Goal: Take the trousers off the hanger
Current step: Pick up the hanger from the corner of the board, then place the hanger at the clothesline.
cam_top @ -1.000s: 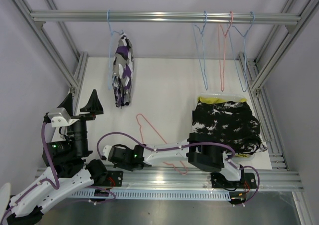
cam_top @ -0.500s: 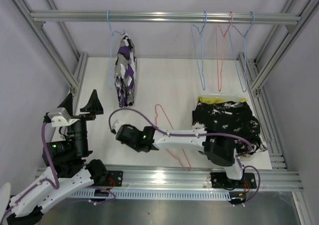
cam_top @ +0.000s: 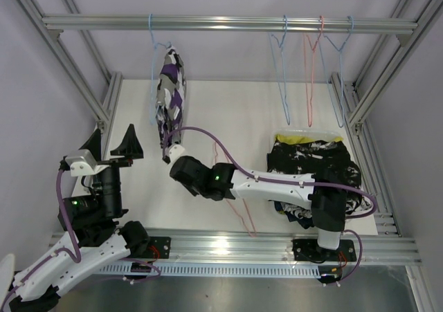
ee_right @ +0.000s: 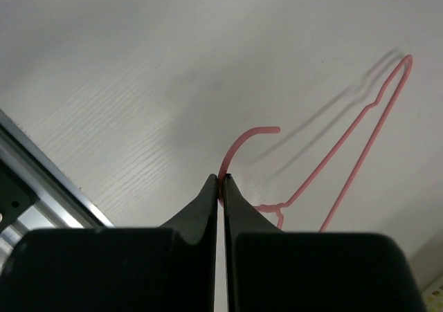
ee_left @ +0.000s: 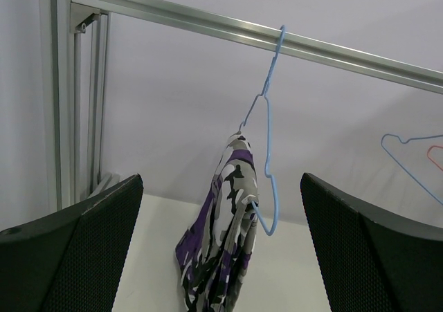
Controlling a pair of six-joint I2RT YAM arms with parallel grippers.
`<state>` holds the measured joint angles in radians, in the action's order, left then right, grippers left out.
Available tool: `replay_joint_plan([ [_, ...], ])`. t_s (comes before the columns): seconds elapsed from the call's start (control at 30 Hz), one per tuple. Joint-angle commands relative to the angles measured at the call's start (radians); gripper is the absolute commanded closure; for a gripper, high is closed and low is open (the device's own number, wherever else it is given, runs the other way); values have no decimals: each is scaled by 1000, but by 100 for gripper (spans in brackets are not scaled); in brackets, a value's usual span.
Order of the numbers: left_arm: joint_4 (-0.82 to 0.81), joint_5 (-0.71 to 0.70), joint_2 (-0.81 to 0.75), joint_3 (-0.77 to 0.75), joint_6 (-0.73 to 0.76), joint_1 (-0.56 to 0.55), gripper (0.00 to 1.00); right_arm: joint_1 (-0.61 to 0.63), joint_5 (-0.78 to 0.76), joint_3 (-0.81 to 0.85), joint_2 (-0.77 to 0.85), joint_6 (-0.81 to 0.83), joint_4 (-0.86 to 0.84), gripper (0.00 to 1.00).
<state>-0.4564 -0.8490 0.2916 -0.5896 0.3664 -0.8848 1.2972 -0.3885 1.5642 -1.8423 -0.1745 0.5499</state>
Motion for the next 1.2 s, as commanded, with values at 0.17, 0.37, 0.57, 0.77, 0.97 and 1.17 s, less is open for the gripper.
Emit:
replay_joint_plan([
  [0.17, 4, 31, -8, -36, -24, 10, 1, -26, -130, -29, 107, -62, -5, 100],
  [0.37, 13, 37, -5, -38, -30, 10, 1, -27, -168, -29, 167, -68, 10, 100],
  [0.57, 91, 102, 20, -65, -86, 10, 0, -62, -179, 0, 235, -72, 21, 100],
  [0.77, 159, 166, 47, -88, -118, 10, 1, -90, -205, 33, 298, -66, 18, 100],
  [0.97, 222, 218, 84, -114, -158, 10, 1, -102, -236, 49, 311, -63, 16, 100],
  [1.17, 278, 283, 115, -142, -188, 10, 1, -108, -282, 115, 301, -57, 45, 100],
])
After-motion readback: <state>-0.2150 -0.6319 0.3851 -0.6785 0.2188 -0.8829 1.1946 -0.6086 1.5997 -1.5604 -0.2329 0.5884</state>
